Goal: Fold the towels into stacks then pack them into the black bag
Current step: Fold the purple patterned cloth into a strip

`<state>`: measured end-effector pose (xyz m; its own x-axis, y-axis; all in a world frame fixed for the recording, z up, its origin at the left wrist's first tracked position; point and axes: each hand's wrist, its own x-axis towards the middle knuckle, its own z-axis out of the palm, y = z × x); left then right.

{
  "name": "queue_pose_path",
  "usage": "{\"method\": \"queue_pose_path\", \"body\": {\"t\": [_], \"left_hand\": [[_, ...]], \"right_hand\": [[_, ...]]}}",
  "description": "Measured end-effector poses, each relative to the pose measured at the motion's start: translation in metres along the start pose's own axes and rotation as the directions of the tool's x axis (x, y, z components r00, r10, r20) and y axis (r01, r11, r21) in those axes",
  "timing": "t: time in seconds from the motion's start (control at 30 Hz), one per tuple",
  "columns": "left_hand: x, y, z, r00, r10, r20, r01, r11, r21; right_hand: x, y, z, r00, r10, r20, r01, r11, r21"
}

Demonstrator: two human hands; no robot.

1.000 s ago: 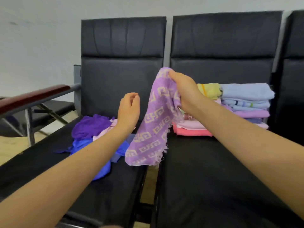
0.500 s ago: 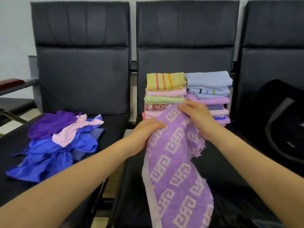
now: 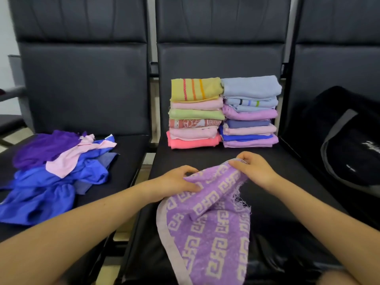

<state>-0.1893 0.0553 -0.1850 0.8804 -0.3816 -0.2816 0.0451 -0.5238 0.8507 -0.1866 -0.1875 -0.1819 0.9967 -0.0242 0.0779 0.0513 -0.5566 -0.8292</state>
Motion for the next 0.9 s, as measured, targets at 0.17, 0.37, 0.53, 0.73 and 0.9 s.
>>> {"method": "queue_pose_path", "body": {"t": [0.17,0.37,0.53,0.73,0.9], "left_hand": [[-0.007,0.004,-0.016,0.979,-0.115,0.169,0.172,0.912,-0.373],[-0.010,-0.004,-0.029,0.995,-0.075,0.073,0.092,0.955,-0.283],[0.008,-0.003,-0.039,0.939,0.058,-0.339,-0.134,0.970,-0.204],[0.058,-0.014,-0.039,0.794,0.140,-0.592,-0.105,0.990,0.094],[0.073,-0.015,-0.021,0.778,0.063,-0.625,0.208,0.913,0.350]], "right_hand": [[-0.002,-0.005,0.007,0.997,0.074,0.027,-0.078,0.983,0.167],[-0.004,-0.019,0.005,0.971,0.184,0.155,-0.239,0.805,0.544],[0.007,-0.024,-0.013,0.939,0.190,0.285,-0.338,0.651,0.679],[0.049,0.018,0.003,0.918,0.365,-0.158,-0.291,0.888,0.357],[0.045,0.039,0.003,0.873,0.401,-0.277,-0.391,0.916,0.092]]}}
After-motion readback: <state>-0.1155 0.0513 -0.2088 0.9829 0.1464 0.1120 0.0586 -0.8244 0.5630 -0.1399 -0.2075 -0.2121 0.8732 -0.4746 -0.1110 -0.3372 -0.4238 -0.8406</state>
